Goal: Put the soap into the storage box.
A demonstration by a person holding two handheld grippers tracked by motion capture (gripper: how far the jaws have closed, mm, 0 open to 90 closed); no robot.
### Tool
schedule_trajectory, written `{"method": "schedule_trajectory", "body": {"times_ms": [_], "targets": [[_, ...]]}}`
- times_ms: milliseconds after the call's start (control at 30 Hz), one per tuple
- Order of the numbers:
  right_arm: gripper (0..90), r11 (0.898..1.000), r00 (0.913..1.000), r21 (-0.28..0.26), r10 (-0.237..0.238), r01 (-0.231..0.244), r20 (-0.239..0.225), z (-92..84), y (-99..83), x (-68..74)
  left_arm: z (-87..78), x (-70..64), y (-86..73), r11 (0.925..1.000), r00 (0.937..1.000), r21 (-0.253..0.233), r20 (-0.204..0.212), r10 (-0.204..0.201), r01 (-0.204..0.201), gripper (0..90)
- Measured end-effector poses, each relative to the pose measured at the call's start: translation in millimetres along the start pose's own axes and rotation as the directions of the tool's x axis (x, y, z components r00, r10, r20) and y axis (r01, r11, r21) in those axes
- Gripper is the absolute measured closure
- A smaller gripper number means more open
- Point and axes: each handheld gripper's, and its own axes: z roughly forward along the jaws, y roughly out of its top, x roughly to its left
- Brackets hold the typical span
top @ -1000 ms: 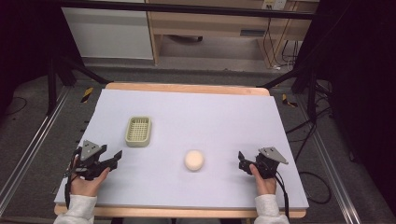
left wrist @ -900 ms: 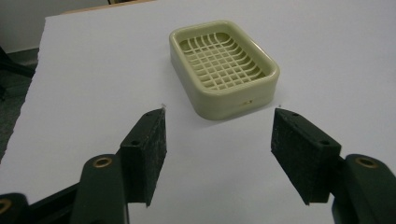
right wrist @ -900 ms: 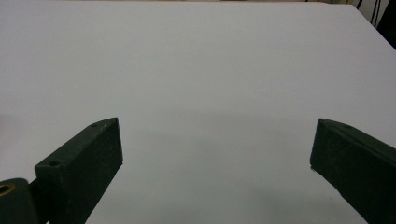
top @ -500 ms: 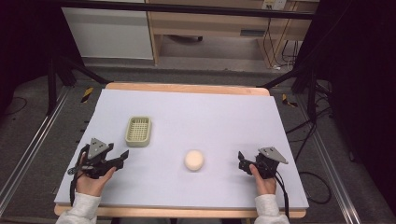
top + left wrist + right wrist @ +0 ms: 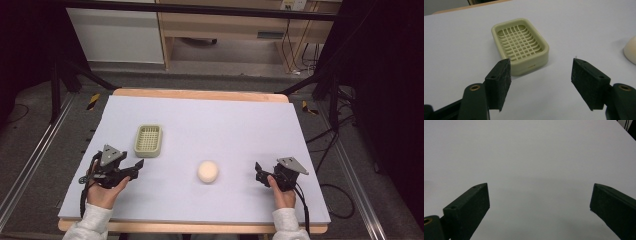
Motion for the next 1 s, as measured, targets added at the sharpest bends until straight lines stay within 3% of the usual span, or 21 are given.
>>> {"method": "schedule_trajectory", "body": {"times_ms": [333, 900, 1000], "targets": [[3.0, 1.000, 1.0000, -0.004, 0.004, -0.004, -0.006, -0.8, -0.2, -0.3, 16.4, -29.2, 17.8, 0.9990, 0.9968, -0.008, 0.066, 0.045, -0.045, 28.3], [3.0, 1.000, 1.0000, -0.001, 0.004, -0.004, -0.005, -0.6, -0.1, -0.6, 33.8, -58.5, 33.1, 0.9974, 0.9889, -0.012, 0.130, 0.072, -0.072, 25.0], [3.0, 1.000, 1.0000, 0.000, 0.000, 0.000, -0.004, -0.3, -0.1, -0.1, 37.5, -64.3, 35.5, 0.9961, 0.9850, -0.005, 0.149, 0.087, -0.088, 25.0]]}}
